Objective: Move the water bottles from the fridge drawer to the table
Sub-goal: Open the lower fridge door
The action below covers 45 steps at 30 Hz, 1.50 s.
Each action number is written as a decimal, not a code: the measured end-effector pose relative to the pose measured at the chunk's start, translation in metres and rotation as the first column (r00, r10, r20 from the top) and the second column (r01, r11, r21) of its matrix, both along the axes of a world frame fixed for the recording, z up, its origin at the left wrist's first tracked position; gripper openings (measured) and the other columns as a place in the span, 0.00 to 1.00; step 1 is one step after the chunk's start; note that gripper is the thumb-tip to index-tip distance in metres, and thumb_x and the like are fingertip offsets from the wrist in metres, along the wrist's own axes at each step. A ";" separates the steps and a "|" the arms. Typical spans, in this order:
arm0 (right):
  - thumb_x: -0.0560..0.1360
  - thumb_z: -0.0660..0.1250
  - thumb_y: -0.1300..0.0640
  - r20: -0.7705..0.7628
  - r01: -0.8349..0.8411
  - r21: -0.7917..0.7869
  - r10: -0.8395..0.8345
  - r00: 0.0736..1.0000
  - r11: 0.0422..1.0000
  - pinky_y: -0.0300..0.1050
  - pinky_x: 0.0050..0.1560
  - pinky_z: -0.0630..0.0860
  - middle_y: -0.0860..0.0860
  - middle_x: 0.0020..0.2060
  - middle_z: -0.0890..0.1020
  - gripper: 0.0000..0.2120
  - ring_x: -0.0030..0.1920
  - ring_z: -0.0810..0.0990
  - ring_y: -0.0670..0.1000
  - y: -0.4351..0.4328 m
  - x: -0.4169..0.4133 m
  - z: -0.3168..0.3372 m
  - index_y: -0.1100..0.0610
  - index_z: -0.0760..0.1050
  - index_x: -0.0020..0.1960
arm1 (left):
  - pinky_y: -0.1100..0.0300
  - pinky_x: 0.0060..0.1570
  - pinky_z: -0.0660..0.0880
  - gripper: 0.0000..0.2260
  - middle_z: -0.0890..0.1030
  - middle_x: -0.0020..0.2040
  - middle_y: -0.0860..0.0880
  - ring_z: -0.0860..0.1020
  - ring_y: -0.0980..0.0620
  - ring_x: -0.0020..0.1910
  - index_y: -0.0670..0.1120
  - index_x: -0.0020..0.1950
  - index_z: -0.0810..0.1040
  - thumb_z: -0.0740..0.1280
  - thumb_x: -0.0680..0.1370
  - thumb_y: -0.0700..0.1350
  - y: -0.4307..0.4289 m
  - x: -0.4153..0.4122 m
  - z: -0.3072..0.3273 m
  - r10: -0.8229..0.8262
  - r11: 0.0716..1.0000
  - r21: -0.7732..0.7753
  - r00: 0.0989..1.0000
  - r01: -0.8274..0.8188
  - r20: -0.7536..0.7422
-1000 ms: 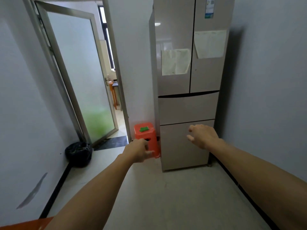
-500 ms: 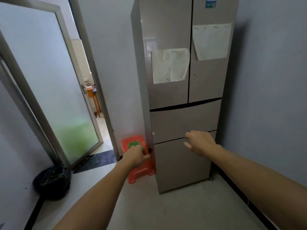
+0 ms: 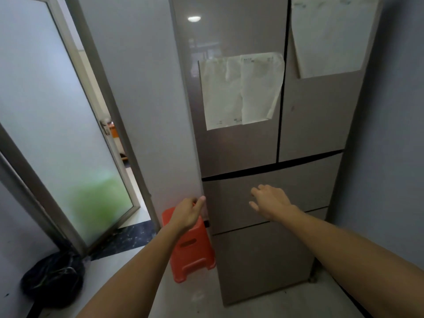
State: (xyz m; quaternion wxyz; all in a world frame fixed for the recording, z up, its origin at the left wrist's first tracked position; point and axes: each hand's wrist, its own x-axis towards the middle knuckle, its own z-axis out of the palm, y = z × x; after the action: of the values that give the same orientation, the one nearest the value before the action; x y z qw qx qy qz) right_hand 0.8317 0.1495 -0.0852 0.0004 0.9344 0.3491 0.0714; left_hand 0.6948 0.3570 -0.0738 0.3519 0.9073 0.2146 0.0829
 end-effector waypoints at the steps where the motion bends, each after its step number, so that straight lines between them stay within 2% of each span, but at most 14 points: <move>1: 0.80 0.57 0.45 -0.006 0.002 -0.002 -0.002 1.000 1.000 0.52 0.53 0.72 0.56 0.60 0.75 0.19 0.59 0.74 0.58 0.009 0.017 -0.002 0.56 0.69 0.64 | 0.50 0.51 0.72 0.20 0.78 0.46 0.40 0.77 0.43 0.47 0.40 0.48 0.75 0.54 0.82 0.55 0.003 0.017 0.002 0.017 0.999 -0.030 1.000 -0.017 0.012; 6: 0.79 0.59 0.44 -0.117 0.008 -0.017 -0.010 0.993 1.000 0.56 0.62 0.69 0.58 0.66 0.69 0.25 0.65 0.68 0.60 0.049 0.083 -0.026 0.58 0.63 0.70 | 0.59 0.52 0.62 0.22 0.72 0.48 0.52 0.71 0.54 0.48 0.42 0.63 0.72 0.50 0.82 0.56 0.015 0.085 -0.001 0.108 0.951 -0.297 0.992 -0.083 0.069; 8: 0.79 0.59 0.43 -0.178 0.004 -0.012 -0.006 0.984 1.000 0.57 0.67 0.65 0.57 0.71 0.63 0.31 0.71 0.62 0.60 0.064 0.105 -0.039 0.57 0.56 0.75 | 0.58 0.57 0.63 0.22 0.75 0.54 0.51 0.71 0.52 0.58 0.45 0.62 0.72 0.48 0.82 0.57 0.022 0.112 -0.007 0.140 0.928 -0.358 0.987 -0.104 0.077; 10: 0.79 0.59 0.42 -0.199 0.000 -0.014 -0.003 0.980 1.000 0.57 0.69 0.64 0.57 0.73 0.60 0.34 0.74 0.57 0.59 0.075 0.120 -0.048 0.56 0.50 0.77 | 0.51 0.70 0.59 0.31 0.68 0.72 0.46 0.64 0.46 0.72 0.44 0.73 0.64 0.46 0.79 0.64 0.030 0.135 -0.015 0.171 0.886 -0.446 0.983 -0.125 0.064; 13: 0.78 0.59 0.40 -0.201 0.012 -0.021 -0.016 0.979 1.000 0.58 0.67 0.66 0.57 0.70 0.62 0.34 0.72 0.58 0.60 0.085 0.136 -0.060 0.56 0.53 0.76 | 0.45 0.74 0.53 0.47 0.59 0.77 0.46 0.57 0.44 0.76 0.48 0.77 0.56 0.45 0.68 0.78 0.042 0.158 -0.041 0.215 0.819 -0.554 0.975 -0.150 0.053; 16: 0.77 0.60 0.39 -0.197 0.049 0.043 -0.039 0.980 0.998 0.57 0.63 0.70 0.57 0.67 0.64 0.32 0.69 0.60 0.58 0.093 0.142 -0.073 0.56 0.57 0.73 | 0.44 0.73 0.58 0.46 0.65 0.74 0.44 0.63 0.42 0.73 0.45 0.74 0.62 0.45 0.69 0.77 0.050 0.166 -0.054 0.242 0.831 -0.528 0.968 -0.174 0.061; 19: 0.76 0.60 0.38 -0.168 0.074 0.123 -0.052 0.984 0.990 0.55 0.59 0.72 0.55 0.65 0.66 0.31 0.68 0.61 0.57 0.094 0.141 -0.081 0.55 0.59 0.72 | 0.48 0.67 0.64 0.34 0.72 0.67 0.40 0.71 0.41 0.65 0.42 0.67 0.70 0.46 0.77 0.66 0.056 0.167 -0.058 0.245 0.880 -0.438 0.965 -0.183 0.090; 22: 0.78 0.57 0.39 -0.186 0.103 0.221 -0.062 0.981 0.970 0.53 0.57 0.73 0.54 0.63 0.67 0.27 0.67 0.62 0.55 0.092 0.140 -0.081 0.54 0.63 0.70 | 0.47 0.62 0.71 0.38 0.79 0.59 0.41 0.77 0.43 0.54 0.47 0.56 0.75 0.45 0.70 0.76 0.064 0.165 -0.058 0.178 0.908 -0.400 0.979 -0.124 0.101; 24: 0.79 0.56 0.40 -0.198 0.111 0.293 -0.053 0.979 0.950 0.51 0.53 0.73 0.51 0.61 0.68 0.23 0.65 0.64 0.53 0.084 0.139 -0.083 0.52 0.67 0.67 | 0.42 0.55 0.76 0.42 0.82 0.49 0.41 0.80 0.42 0.47 0.43 0.49 0.78 0.46 0.67 0.78 0.072 0.163 -0.064 0.170 0.901 -0.416 0.982 -0.124 0.076; 28: 0.80 0.53 0.40 -0.230 0.078 0.367 0.009 0.973 0.927 0.49 0.49 0.74 0.47 0.58 0.70 0.19 0.62 0.67 0.50 0.051 0.126 -0.089 0.51 0.71 0.62 | 0.48 0.44 0.80 0.38 0.81 0.42 0.32 0.81 0.37 0.41 0.34 0.44 0.77 0.46 0.77 0.67 0.066 0.149 -0.063 0.191 0.823 -0.542 0.981 -0.170 -0.017; 31: 0.80 0.52 0.40 -0.273 0.128 0.445 -0.002 0.962 0.886 0.51 0.49 0.74 0.46 0.52 0.73 0.20 0.58 0.70 0.49 0.026 0.110 -0.085 0.52 0.75 0.54 | 0.55 0.33 0.79 0.33 0.79 0.29 0.38 0.79 0.44 0.27 0.36 0.39 0.75 0.48 0.79 0.63 0.045 0.128 -0.061 0.136 0.802 -0.574 0.986 -0.166 -0.095; 34: 0.80 0.53 0.40 -0.291 0.169 0.475 -0.027 0.956 0.864 0.49 0.48 0.72 0.45 0.46 0.73 0.20 0.54 0.72 0.49 -0.006 0.090 -0.079 0.53 0.75 0.49 | 0.56 0.30 0.79 0.31 0.79 0.27 0.38 0.80 0.43 0.26 0.35 0.37 0.76 0.53 0.80 0.61 0.013 0.106 -0.058 -0.003 0.831 -0.544 0.978 -0.113 -0.207; 39: 0.77 0.56 0.37 -0.374 0.281 0.508 -0.085 0.924 0.814 0.47 0.45 0.72 0.46 0.45 0.75 0.17 0.46 0.75 0.49 -0.081 0.049 -0.071 0.50 0.67 0.53 | 0.53 0.36 0.79 0.26 0.82 0.39 0.32 0.82 0.39 0.35 0.32 0.44 0.78 0.58 0.81 0.56 -0.053 0.078 -0.063 -0.113 0.899 -0.438 0.967 0.001 -0.229; 45: 0.76 0.58 0.35 -0.423 0.389 0.450 -0.191 0.886 0.804 0.49 0.49 0.76 0.52 0.52 0.78 0.33 0.50 0.78 0.52 -0.184 0.020 -0.056 0.51 0.56 0.75 | 0.60 0.31 0.74 0.18 0.80 0.31 0.44 0.79 0.49 0.29 0.42 0.40 0.75 0.59 0.81 0.54 -0.140 0.070 -0.065 -0.255 0.934 -0.318 0.926 0.161 -0.278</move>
State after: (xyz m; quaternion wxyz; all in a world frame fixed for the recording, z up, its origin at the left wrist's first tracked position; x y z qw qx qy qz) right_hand 0.8517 -0.0344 -0.1412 -0.3059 0.9384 0.1607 -0.0084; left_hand 0.7649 0.2173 -0.1383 0.4488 0.8653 0.1792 -0.1333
